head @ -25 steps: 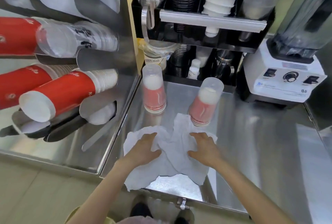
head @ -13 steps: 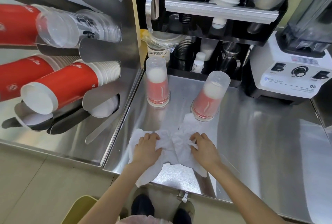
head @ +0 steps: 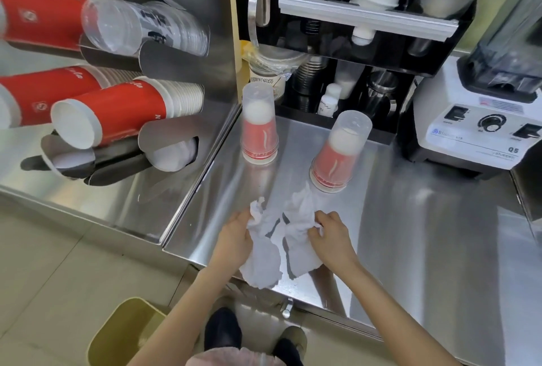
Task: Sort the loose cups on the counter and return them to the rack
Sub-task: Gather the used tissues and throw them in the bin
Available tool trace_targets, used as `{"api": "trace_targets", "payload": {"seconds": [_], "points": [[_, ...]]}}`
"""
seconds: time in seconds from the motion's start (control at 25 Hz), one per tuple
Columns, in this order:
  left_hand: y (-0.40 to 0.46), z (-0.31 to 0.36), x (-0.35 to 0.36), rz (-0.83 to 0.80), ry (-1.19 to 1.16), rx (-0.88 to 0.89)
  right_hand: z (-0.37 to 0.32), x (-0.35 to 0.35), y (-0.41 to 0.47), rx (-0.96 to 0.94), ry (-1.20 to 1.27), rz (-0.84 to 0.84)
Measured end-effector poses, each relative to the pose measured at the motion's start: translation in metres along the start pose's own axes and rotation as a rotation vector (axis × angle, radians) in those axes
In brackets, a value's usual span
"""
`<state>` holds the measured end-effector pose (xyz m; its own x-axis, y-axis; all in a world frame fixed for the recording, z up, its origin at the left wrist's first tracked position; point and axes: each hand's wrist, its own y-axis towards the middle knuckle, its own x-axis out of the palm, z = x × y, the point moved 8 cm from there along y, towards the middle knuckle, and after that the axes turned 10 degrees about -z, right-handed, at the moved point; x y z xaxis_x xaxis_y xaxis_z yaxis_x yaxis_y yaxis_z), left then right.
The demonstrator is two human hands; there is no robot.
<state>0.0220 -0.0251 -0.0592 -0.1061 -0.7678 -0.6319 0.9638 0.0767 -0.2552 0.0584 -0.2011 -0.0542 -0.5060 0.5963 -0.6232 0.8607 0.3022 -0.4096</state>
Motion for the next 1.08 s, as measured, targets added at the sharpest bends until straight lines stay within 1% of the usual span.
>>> {"api": "trace_targets", "payload": {"seconds": [0.12,0.24,0.4,0.6,0.68,0.8,0.88,1.08], "points": [[-0.012,0.009,0.004,0.065,-0.012,-0.01,0.002,-0.006,-0.005,-0.055,0.012,0.0],[-0.02,0.01,0.01,0.091,-0.06,-0.021,0.003,-0.008,-0.008,-0.093,0.024,-0.026],[-0.032,-0.004,0.01,0.161,-0.128,-0.148,-0.006,-0.007,-0.015,-0.128,0.07,-0.062],[-0.049,-0.01,0.001,0.227,-0.181,-0.201,-0.021,0.009,-0.022,-0.173,0.111,-0.139],[-0.058,-0.014,-0.007,0.254,-0.212,-0.233,-0.028,0.014,-0.021,-0.169,0.141,-0.122],[-0.081,-0.032,-0.023,0.268,-0.201,-0.305,-0.047,0.032,-0.021,-0.173,0.182,-0.137],[-0.1,-0.049,-0.035,0.275,-0.192,-0.364,-0.064,0.053,-0.024,-0.177,0.176,-0.195],[-0.166,-0.099,-0.063,0.387,-0.328,-0.503,-0.116,0.122,-0.047,-0.276,0.116,-0.339]]}}
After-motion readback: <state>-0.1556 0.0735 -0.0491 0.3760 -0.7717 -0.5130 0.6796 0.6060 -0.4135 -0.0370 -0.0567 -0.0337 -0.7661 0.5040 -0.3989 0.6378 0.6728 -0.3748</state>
